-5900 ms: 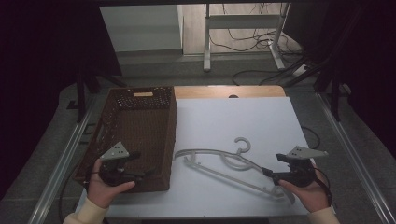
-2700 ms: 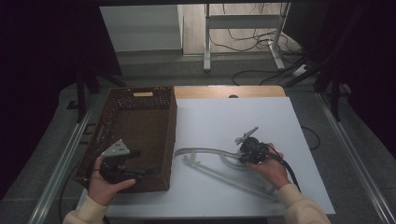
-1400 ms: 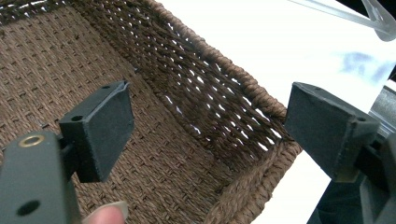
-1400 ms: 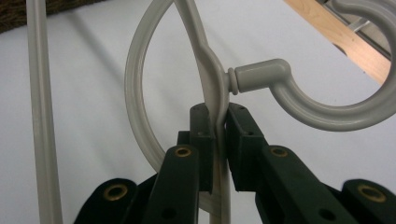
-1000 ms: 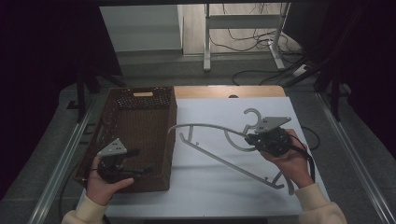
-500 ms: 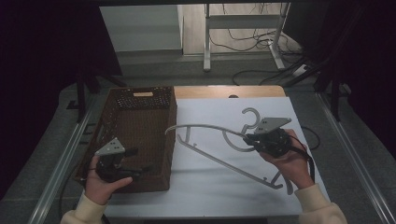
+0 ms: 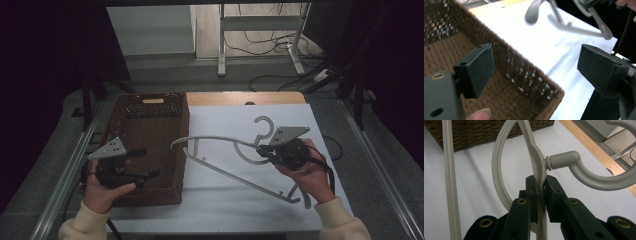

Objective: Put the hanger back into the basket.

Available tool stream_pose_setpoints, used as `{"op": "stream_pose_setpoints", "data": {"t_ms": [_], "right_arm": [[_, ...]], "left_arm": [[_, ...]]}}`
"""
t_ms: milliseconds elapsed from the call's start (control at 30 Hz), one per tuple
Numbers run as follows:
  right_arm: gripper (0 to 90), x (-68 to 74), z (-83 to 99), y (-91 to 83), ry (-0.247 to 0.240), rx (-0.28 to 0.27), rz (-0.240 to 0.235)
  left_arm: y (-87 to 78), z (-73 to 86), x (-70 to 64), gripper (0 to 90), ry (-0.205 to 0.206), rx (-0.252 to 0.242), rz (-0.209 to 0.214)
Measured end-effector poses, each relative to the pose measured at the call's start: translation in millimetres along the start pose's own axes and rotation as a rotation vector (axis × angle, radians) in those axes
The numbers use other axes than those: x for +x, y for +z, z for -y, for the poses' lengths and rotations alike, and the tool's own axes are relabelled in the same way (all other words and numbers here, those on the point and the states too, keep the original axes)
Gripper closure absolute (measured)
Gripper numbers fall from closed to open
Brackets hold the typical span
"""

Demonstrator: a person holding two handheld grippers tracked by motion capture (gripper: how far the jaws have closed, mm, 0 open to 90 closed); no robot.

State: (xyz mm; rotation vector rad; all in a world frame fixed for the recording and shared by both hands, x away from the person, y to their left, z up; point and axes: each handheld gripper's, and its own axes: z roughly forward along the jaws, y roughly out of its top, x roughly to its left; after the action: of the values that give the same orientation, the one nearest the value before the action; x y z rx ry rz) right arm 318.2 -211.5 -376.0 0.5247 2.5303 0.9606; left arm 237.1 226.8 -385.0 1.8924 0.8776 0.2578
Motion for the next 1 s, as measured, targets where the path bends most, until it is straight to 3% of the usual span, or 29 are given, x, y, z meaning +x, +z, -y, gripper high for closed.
{"op": "stream_pose_setpoints", "data": {"t_ms": [300,433,733,800,867,1000], "right_arm": [[81.8,7.5,-3.4,5.7,-0.030,0.012,-0.026],[81.8,10.5,-4.6,8.7,-0.046,0.017,-0.041],[81.8,16.8,-6.4,14.5,-0.067,0.035,-0.064],[81.8,17.7,-6.8,15.0,-0.076,0.037,-0.068],[81.9,19.9,-7.9,15.0,-0.079,0.040,-0.070],[81.9,21.9,-9.3,14.4,-0.086,0.043,-0.070]], "left_arm": [[16.7,-34.5,-9.4,14.5,0.058,0.043,0.046],[33.6,-51.1,-13.1,16.1,0.101,0.098,0.064],[60.6,-69.0,-15.2,16.9,0.127,0.161,0.098],[66.8,-71.6,-14.6,16.9,0.135,0.179,0.121],[74.3,-74.9,-14.8,16.8,0.137,0.201,0.173],[80.8,-77.4,-15.3,17.1,0.142,0.226,0.180]]}}
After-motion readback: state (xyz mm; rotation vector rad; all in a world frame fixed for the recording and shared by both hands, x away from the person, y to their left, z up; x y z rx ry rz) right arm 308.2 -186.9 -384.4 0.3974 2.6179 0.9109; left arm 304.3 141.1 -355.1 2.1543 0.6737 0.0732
